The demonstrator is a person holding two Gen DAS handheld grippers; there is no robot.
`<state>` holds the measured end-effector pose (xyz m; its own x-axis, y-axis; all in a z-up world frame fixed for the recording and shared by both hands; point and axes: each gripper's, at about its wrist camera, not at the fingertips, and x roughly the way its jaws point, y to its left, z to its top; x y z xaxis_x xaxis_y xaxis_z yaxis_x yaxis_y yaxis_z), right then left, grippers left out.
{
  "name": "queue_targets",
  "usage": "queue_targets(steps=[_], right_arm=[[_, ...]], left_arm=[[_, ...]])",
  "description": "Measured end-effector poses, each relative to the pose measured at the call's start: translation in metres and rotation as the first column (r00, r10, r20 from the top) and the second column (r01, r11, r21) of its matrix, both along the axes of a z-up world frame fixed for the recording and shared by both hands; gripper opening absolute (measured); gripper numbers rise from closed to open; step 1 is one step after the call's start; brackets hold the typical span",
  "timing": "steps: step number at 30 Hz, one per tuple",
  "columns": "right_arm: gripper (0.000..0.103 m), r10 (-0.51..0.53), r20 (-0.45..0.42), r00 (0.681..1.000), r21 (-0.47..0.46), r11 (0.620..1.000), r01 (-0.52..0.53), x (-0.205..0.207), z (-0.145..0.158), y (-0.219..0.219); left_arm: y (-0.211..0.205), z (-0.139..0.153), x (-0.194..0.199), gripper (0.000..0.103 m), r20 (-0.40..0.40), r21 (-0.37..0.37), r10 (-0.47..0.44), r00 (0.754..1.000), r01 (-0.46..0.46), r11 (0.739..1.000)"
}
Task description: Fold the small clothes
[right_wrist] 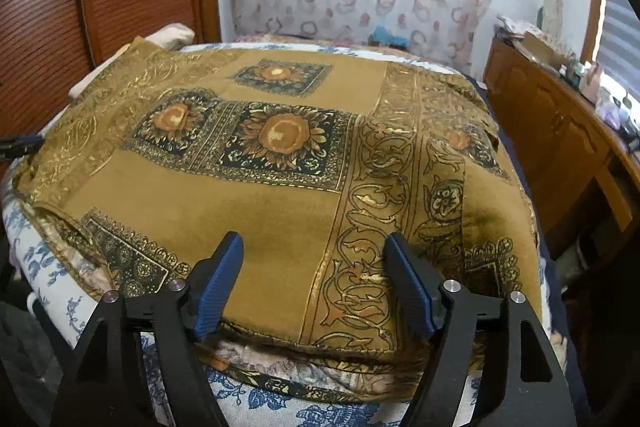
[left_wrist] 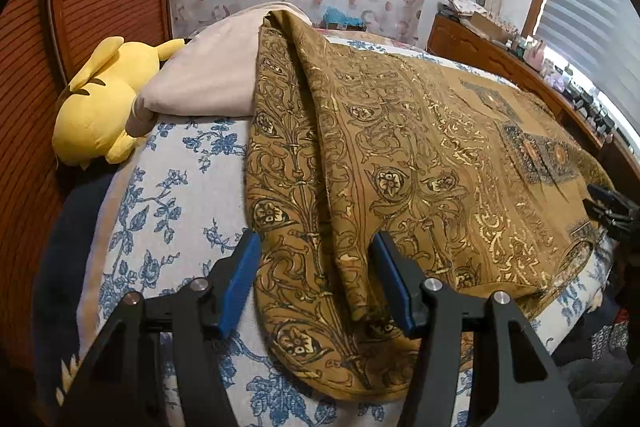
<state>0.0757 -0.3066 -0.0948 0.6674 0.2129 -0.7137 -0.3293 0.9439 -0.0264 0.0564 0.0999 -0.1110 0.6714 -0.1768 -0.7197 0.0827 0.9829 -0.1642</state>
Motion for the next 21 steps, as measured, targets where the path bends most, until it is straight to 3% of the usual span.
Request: queue_targets(steps=[1, 3, 6, 12, 16, 19, 21], right_arm=[[0.076, -0.001, 0.005, 1.000, 0.005, 1.000, 0.001, 0.000, -0.001, -0.001], [0.076, -0.001, 0.012, 1.000, 0.008, 1.000, 0.000, -0.001, -0.001, -0.002], [0.077, 0.000, 0.013, 1.000, 0.008, 1.000, 0.000, -0.001, -0.001, -0.003], [0.077, 0.000, 0.014, 1.000, 0.010, 1.000, 0.000, -0.001, -0.001, -0.002], [0.077, 0.000, 0.015, 1.000, 0.012, 1.000, 0.000, -0.002, -0.002, -0.003], [0.077, 0.000, 0.015, 1.000, 0.011, 1.000, 0.000, -0.002, -0.002, -0.003], [0.077, 0.000, 0.015, 1.000, 0.012, 1.000, 0.000, -0.002, -0.002, -0.003]], left_arm=[[0.000, 0.000, 0.000, 0.037, -0.001, -0.014, -0.007, 1.000, 0.007, 1.000], [-0.002, 0.002, -0.001, 0.008, -0.002, -0.034, -0.031, 1.000, 0.030, 0.999], [-0.015, 0.008, -0.005, 0.001, 0.013, -0.009, -0.076, 0.997, 0.076, 0.997], [-0.032, 0.040, -0.011, 0.000, 0.095, 0.017, -0.126, 0.988, 0.125, 0.992], [-0.022, 0.049, -0.008, 0.000, 0.095, 0.030, -0.086, 0.992, 0.083, 0.996], [-0.010, 0.035, 0.001, 0.013, 0.030, 0.032, -0.039, 0.999, 0.038, 0.999], [-0.004, 0.025, 0.005, 0.028, -0.006, 0.050, 0.003, 1.000, -0.002, 0.999]])
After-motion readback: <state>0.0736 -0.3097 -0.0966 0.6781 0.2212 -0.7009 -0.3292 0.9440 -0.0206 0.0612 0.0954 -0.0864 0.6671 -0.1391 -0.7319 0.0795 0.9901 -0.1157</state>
